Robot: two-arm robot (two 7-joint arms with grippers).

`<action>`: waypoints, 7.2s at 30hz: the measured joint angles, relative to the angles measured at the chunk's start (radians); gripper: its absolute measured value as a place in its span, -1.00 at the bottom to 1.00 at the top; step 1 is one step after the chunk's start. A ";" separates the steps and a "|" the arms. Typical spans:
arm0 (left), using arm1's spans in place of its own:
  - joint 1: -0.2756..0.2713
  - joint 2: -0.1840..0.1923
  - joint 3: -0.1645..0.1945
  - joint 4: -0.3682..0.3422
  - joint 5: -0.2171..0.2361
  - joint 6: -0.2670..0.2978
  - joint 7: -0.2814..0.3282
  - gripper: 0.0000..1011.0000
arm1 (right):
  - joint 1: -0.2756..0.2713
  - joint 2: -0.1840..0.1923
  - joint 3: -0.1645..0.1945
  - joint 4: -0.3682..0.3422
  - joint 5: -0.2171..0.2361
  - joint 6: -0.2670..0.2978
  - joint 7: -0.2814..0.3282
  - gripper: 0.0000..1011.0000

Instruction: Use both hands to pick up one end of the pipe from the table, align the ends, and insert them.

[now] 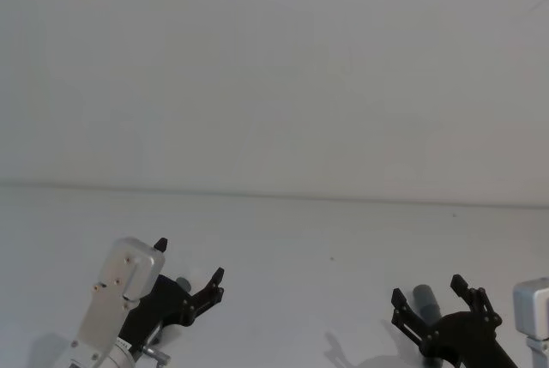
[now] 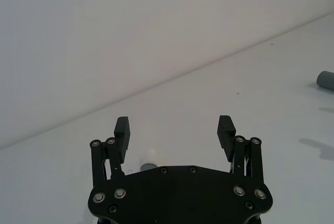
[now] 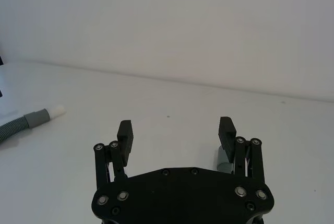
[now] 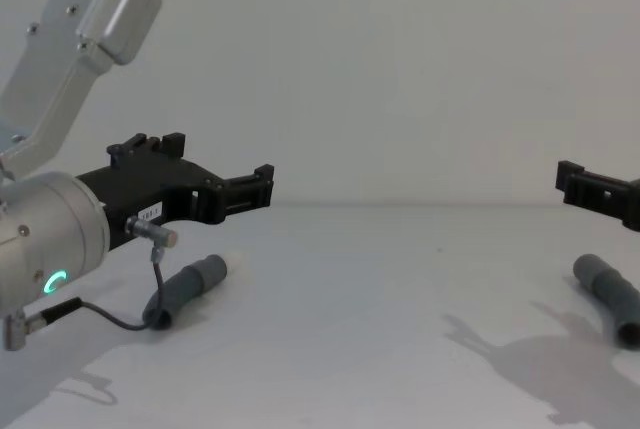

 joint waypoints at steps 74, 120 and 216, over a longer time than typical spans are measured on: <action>0.000 0.000 0.000 0.000 0.000 0.000 0.000 0.98 | 0.000 0.000 0.000 0.000 0.000 0.000 0.000 0.98; 0.000 0.000 0.000 0.000 0.000 0.000 0.000 0.98 | 0.000 0.000 0.000 0.000 0.000 0.000 0.000 0.98; -0.205 -0.007 -0.058 0.159 -0.103 0.562 -0.182 0.98 | 0.000 0.000 0.000 0.000 0.000 0.000 0.000 0.98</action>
